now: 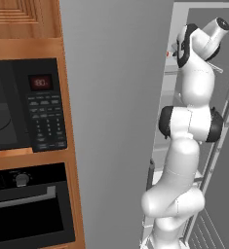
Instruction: Place the tupperware containing the steak and eggplant meal in the microwave. Close the microwave door and press the start button to reheat the meal.
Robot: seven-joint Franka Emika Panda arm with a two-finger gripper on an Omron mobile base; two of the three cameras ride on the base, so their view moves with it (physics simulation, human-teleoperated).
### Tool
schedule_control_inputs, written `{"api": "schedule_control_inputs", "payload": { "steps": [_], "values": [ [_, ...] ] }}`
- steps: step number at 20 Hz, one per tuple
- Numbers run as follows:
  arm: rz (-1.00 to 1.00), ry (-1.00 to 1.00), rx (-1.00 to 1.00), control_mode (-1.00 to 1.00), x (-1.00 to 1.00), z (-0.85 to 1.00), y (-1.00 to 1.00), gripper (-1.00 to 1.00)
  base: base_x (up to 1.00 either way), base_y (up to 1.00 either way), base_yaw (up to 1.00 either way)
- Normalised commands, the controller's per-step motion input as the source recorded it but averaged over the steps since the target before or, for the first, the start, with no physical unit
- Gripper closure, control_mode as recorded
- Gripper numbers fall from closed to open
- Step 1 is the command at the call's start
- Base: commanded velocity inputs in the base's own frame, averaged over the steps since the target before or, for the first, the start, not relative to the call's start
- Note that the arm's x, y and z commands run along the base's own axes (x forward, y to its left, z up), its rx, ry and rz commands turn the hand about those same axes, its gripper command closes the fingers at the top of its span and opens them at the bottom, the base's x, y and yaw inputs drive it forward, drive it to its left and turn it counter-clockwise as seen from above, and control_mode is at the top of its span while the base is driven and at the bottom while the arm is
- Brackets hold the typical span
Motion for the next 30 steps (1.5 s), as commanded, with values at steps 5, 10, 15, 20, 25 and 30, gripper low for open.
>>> {"api": "schedule_control_inputs", "payload": {
  "steps": [5,10,15,20,25,30],
  "values": [
    [0.00,0.10,0.00,-1.00,0.16,-0.38,0.00,-1.00,0.00,0.00,0.00],
    [-0.02,0.01,0.00,-1.00,0.08,-0.57,0.00,1.00,0.00,0.00,0.00],
    [-0.01,-0.01,0.00,-1.00,0.01,-0.10,0.00,1.00,0.00,0.00,0.00],
    [0.00,0.00,0.00,-1.00,-0.04,0.00,0.00,1.00,0.00,0.00,0.00],
    [-0.06,0.00,0.00,-1.00,-0.30,0.00,0.00,1.00,0.00,0.00,0.00],
    [-0.23,-0.02,-0.03,-1.00,-0.60,-0.10,0.00,1.00,0.00,0.00,0.00]
  ]
}}
